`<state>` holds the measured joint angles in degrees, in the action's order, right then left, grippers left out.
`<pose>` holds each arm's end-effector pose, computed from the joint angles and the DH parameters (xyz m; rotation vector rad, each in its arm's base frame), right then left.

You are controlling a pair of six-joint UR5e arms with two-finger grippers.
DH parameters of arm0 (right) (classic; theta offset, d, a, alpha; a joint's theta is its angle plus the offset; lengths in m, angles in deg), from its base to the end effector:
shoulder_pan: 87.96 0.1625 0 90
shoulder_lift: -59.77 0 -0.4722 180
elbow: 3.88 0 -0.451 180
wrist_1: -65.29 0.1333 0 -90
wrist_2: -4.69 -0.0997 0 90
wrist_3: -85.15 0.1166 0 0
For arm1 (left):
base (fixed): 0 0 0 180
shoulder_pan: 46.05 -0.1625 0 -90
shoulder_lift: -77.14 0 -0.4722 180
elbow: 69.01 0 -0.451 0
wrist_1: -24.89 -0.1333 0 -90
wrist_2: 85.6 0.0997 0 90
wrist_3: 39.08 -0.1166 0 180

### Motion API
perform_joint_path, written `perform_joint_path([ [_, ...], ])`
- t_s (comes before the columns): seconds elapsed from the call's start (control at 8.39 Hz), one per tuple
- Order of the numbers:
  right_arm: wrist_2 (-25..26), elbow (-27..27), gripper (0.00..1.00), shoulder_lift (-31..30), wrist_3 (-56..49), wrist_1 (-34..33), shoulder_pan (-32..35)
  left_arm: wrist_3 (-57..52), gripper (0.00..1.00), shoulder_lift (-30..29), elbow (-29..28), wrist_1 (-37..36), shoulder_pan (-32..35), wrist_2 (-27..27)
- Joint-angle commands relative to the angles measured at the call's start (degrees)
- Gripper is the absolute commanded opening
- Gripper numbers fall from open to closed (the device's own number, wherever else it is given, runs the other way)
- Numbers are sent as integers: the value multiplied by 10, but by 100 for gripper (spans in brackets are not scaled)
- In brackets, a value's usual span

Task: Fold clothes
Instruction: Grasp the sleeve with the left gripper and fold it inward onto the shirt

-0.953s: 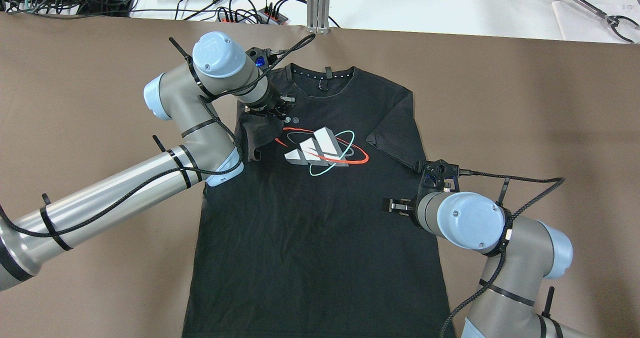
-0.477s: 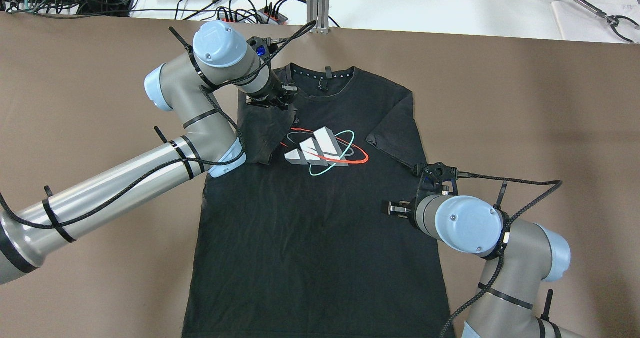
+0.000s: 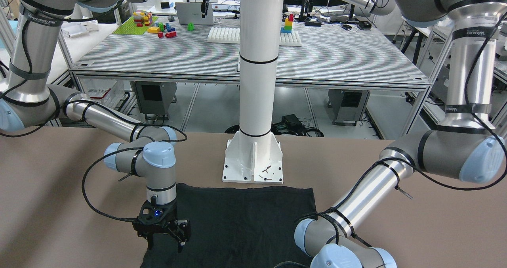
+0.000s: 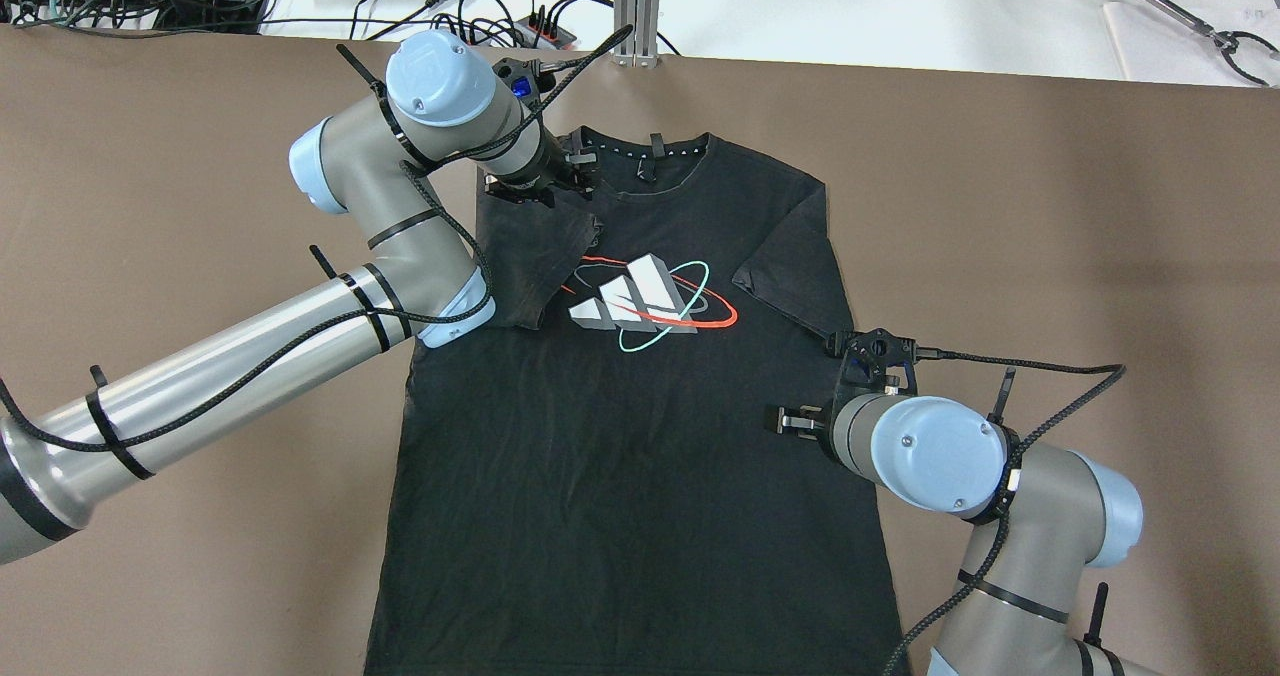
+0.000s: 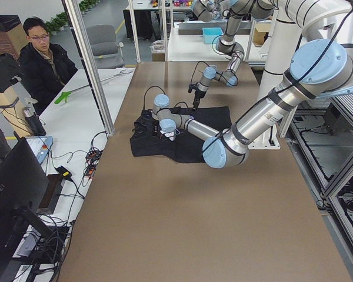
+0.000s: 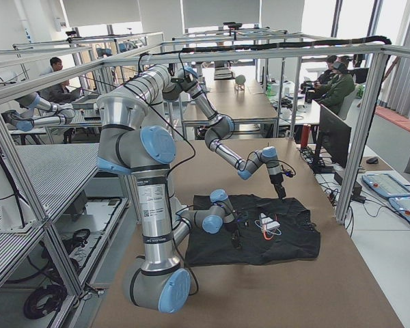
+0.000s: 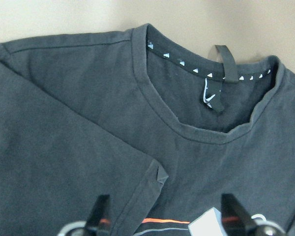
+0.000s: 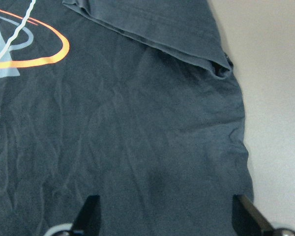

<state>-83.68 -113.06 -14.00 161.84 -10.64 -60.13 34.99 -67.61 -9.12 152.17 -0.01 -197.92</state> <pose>-0.5136 -0.4256 0.3545 0.3293 -0.8014 0.2497 0.5868 -0.7367 0.2098 0.2486 1.0960 -0.2589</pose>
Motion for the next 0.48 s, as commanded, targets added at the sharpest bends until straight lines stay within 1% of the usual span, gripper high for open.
perform_joint_path([
  [0.0, 0, -33, 94, -26, 17, -1, -1, 53, 94, 59, 90, -3, -4, 2],
  [0.12, 0, -56, 94, -47, 46, -1, -6, 89, 94, 108, 166, -13, -28, 8],
  [0.24, 14, -61, 94, -61, 87, -1, -29, 110, 94, 160, 268, -66, -62, 53],
  [0.36, 55, -64, 94, -66, 127, -1, -64, 113, 94, 215, 373, -136, -101, 89],
])
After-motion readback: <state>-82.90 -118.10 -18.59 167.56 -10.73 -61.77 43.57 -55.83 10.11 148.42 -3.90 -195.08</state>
